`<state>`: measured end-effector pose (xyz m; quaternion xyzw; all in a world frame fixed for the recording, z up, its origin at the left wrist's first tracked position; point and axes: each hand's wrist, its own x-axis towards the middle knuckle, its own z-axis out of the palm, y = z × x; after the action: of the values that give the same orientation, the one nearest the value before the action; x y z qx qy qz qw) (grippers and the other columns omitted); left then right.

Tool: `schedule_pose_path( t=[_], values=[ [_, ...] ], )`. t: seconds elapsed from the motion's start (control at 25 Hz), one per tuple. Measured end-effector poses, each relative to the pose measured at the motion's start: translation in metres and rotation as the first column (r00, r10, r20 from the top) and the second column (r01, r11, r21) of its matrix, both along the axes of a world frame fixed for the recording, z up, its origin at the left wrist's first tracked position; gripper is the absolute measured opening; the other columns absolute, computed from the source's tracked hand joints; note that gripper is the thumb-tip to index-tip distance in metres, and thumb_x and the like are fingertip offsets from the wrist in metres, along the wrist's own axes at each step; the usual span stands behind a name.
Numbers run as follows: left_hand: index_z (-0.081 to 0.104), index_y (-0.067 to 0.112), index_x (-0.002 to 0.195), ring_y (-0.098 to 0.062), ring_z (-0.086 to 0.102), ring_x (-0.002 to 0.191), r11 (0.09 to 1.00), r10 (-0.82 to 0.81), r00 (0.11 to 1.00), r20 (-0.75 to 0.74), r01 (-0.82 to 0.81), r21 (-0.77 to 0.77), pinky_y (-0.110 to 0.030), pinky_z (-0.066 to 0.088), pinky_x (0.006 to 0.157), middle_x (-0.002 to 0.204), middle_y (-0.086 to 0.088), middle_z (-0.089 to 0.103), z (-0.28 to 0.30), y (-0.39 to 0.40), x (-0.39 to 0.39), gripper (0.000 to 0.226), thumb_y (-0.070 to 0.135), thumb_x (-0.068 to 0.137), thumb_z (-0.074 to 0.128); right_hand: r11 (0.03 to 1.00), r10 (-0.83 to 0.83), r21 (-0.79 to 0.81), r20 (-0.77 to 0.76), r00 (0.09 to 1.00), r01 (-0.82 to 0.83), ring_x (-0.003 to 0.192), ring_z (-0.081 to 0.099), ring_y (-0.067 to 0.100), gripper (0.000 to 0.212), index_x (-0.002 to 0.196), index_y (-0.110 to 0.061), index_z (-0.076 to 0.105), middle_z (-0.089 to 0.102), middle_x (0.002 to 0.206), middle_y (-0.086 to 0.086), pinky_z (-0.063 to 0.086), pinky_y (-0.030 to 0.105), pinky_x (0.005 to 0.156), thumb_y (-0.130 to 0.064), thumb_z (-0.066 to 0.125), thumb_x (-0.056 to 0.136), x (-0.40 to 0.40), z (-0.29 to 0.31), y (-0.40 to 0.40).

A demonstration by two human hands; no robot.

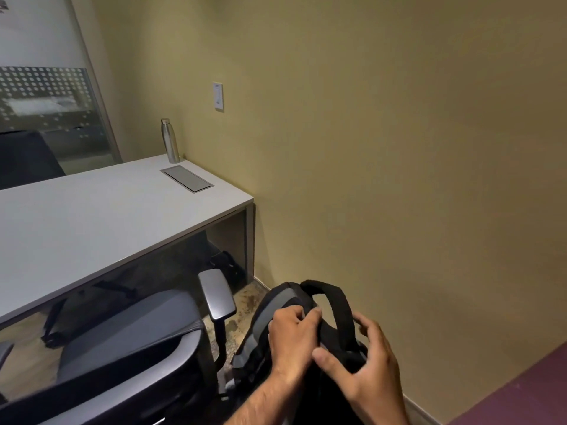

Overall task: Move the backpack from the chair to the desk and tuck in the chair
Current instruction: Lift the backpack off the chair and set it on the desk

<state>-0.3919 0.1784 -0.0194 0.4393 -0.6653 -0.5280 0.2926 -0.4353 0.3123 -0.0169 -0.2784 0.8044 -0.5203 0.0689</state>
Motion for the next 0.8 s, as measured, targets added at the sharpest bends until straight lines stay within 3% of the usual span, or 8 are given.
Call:
schedule_pose_path(
  t=[0.12, 0.28, 0.4, 0.48, 0.6, 0.68, 0.8],
  values=[
    [0.039, 0.017, 0.044, -0.012, 0.030, 0.043, 0.997, 0.046, 0.992, -0.120, -0.039, 0.060, -0.033, 0.028, 0.050, 0.041, 0.007, 0.033, 0.002, -0.006, -0.021, 0.058, 0.028, 0.085, 0.080, 0.990, -0.089, 0.101, -0.076, 0.993, 0.096, 0.120, 0.056, 0.022, 0.115, 0.138, -0.024, 0.058, 0.062, 0.130, -0.004, 0.050, 0.041, 0.097, -0.074, 0.085, 0.038, 0.000, -0.011, 0.001],
    [0.039, 0.018, 0.041, -0.012, 0.029, 0.045, 0.994, 0.058, 0.970, -0.234, -0.034, 0.105, -0.029, 0.028, 0.050, 0.043, 0.006, 0.033, 0.004, -0.024, -0.054, 0.059, 0.025, 0.083, 0.081, 0.971, -0.224, 0.066, -0.065, 0.972, 0.228, 0.119, 0.064, 0.037, 0.106, 0.137, -0.013, 0.062, 0.070, 0.129, 0.011, 0.054, 0.046, 0.097, -0.028, 0.106, 0.042, -0.036, -0.020, -0.026],
    [0.041, 0.018, 0.039, -0.012, 0.031, 0.045, 0.993, 0.059, 0.955, -0.292, -0.027, 0.114, -0.029, 0.030, 0.051, 0.042, 0.006, 0.035, 0.005, -0.057, -0.086, 0.060, 0.024, 0.083, 0.081, 0.967, -0.252, -0.036, 0.020, 0.967, 0.253, 0.092, 0.070, 0.034, 0.066, 0.102, -0.018, 0.074, 0.078, 0.096, 0.004, 0.054, 0.027, 0.077, -0.011, 0.105, 0.044, -0.084, -0.022, -0.064],
    [0.041, 0.018, 0.038, -0.011, 0.032, 0.044, 0.995, 0.025, 0.963, -0.267, 0.002, 0.100, -0.029, 0.030, 0.052, 0.041, 0.007, 0.036, 0.014, -0.090, -0.103, 0.062, 0.026, 0.084, 0.081, 0.966, -0.220, -0.110, 0.126, 0.967, 0.234, 0.073, 0.069, 0.028, 0.051, 0.080, -0.019, 0.069, 0.074, 0.069, -0.004, 0.048, 0.015, 0.058, -0.003, 0.103, 0.045, -0.115, -0.022, -0.099],
    [0.050, 0.021, 0.050, -0.014, 0.047, 0.053, 0.959, -0.197, 0.950, -0.241, 0.238, 0.151, -0.032, 0.042, 0.058, 0.054, -0.002, 0.050, 0.031, -0.152, -0.116, 0.050, 0.032, 0.090, 0.077, 0.959, -0.144, -0.213, 0.203, 0.969, 0.187, 0.062, 0.066, 0.018, 0.050, 0.074, -0.017, 0.067, 0.075, 0.068, -0.009, 0.052, 0.021, 0.057, 0.006, 0.100, 0.046, -0.153, -0.019, -0.150],
    [0.067, 0.013, 0.068, -0.015, 0.066, 0.062, 0.857, -0.361, 0.887, -0.288, 0.438, 0.273, -0.031, 0.054, 0.062, 0.070, -0.005, 0.068, 0.046, -0.198, -0.118, 0.033, 0.035, 0.090, 0.077, 0.954, -0.077, -0.271, 0.206, 0.975, 0.133, 0.062, 0.067, 0.012, 0.050, 0.076, -0.016, 0.068, 0.076, 0.069, -0.004, 0.057, 0.032, 0.062, 0.010, 0.099, 0.047, -0.172, -0.014, -0.183],
    [0.081, 0.011, 0.075, -0.018, 0.074, 0.062, 0.824, -0.446, 0.852, -0.276, 0.511, 0.245, -0.023, 0.053, 0.051, 0.077, -0.008, 0.080, 0.061, -0.254, -0.117, 0.040, 0.051, 0.076, 0.084, 0.940, 0.004, -0.338, 0.146, 0.989, 0.046, 0.065, 0.071, 0.012, 0.051, 0.077, -0.017, 0.068, 0.078, 0.074, 0.000, 0.060, 0.036, 0.065, 0.013, 0.097, 0.048, -0.198, -0.002, -0.224]
  ],
)
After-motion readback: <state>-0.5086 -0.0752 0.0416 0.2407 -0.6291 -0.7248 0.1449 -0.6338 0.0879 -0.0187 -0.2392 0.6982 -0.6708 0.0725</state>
